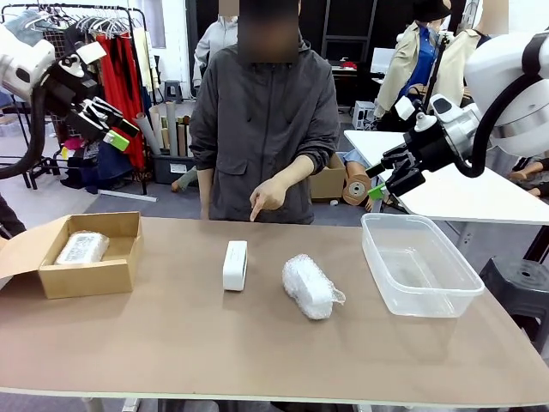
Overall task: Separate and place wrapped and unwrapped clocks.
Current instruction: Pick up the Digital clock indicated by the person.
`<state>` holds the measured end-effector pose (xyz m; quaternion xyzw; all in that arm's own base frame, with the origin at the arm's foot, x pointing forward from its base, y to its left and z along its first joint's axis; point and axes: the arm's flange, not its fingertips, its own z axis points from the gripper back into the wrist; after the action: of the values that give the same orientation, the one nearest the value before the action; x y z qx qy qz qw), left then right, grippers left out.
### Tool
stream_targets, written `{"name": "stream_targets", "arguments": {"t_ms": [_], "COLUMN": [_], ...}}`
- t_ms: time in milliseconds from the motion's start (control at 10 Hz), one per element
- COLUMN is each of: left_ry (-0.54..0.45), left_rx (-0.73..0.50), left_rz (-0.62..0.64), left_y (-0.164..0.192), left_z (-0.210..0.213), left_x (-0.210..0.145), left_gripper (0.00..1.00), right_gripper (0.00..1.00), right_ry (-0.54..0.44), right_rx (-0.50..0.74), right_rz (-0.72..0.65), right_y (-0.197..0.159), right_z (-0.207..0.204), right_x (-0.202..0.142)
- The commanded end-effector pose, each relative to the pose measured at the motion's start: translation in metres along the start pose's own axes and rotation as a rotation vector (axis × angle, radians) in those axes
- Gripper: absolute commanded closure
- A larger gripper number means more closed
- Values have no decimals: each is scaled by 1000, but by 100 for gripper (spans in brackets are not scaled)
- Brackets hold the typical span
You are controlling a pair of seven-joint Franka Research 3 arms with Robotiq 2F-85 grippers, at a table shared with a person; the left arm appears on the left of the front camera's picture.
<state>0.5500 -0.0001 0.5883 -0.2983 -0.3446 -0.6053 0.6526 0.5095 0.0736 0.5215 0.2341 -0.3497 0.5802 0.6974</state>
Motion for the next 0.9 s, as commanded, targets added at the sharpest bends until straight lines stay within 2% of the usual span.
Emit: {"name": "stream_targets", "arguments": {"t_ms": [0, 800], "left_ry": [-3, -3], "left_rx": [-7, -7], "left_rz": [-10, -10], "left_y": [-1, -1], "left_z": [1, 1], "left_x": [0, 0], "left_gripper": [0, 0], "right_gripper": [0, 0], "right_ry": [-12, -12], "right_rx": [4, 4], "right_rz": [3, 3], "right_y": [0, 0], "right_z": [1, 1], "right_x": [1, 1]}}
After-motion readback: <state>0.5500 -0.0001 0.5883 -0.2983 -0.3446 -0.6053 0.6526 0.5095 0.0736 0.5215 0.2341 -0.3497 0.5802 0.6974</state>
